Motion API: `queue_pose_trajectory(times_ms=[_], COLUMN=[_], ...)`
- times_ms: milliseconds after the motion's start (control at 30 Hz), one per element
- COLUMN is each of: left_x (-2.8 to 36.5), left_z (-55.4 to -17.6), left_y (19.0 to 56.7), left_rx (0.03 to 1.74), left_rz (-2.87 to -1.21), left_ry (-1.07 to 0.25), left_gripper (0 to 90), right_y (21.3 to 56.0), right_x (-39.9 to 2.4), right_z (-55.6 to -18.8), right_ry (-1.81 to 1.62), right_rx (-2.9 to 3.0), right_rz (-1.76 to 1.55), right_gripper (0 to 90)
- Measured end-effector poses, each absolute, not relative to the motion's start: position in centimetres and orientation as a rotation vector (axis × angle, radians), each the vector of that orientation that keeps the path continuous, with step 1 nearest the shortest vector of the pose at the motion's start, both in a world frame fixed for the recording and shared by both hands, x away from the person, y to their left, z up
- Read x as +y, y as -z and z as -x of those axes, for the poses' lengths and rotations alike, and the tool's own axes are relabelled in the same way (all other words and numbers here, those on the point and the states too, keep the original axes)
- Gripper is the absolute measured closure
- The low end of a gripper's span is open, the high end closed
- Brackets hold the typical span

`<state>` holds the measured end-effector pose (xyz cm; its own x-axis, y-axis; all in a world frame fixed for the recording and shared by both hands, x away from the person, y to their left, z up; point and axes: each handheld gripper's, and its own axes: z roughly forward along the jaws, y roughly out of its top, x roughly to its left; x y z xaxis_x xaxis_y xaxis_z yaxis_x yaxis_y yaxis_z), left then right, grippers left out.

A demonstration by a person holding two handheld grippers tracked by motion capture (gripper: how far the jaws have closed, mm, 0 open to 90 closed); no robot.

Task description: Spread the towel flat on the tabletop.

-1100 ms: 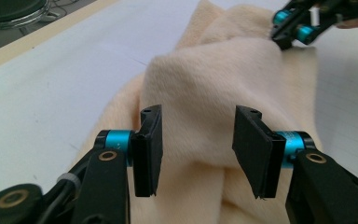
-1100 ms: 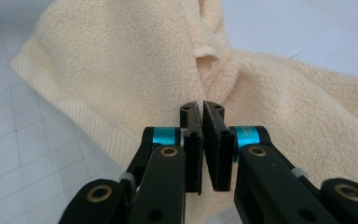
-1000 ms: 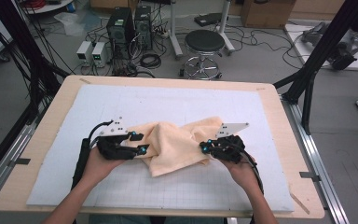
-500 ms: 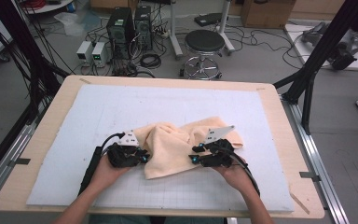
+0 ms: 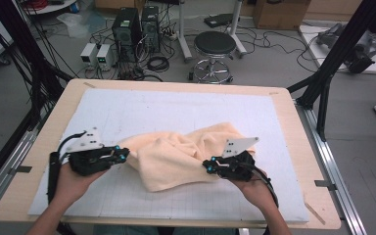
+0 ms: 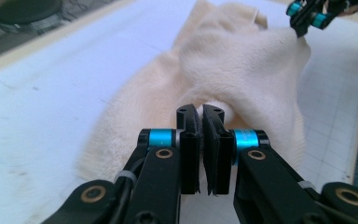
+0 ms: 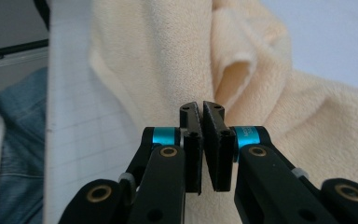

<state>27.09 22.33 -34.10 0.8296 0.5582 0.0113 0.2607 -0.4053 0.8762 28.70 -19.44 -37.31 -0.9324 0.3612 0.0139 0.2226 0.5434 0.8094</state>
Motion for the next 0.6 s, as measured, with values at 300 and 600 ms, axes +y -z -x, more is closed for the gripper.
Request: queue_pose_trajectory(times_ms=[300, 600], left_x=[26.8, 26.7], left_z=[-22.2, -23.5], left_y=[30.3, 33.2], left_rx=[0.568, 0.583], left_rz=[-1.930, -1.931], left_ry=[-0.433, -0.320], left_gripper=[84.9, 65.5], right_y=[34.2, 35.4], right_x=[-19.7, -19.8], right_z=[-22.3, -24.9], right_ry=[-1.477, -1.412], right_rx=[2.612, 2.573], right_rz=[-0.340, -0.476], right_gripper=[86.0, 68.5])
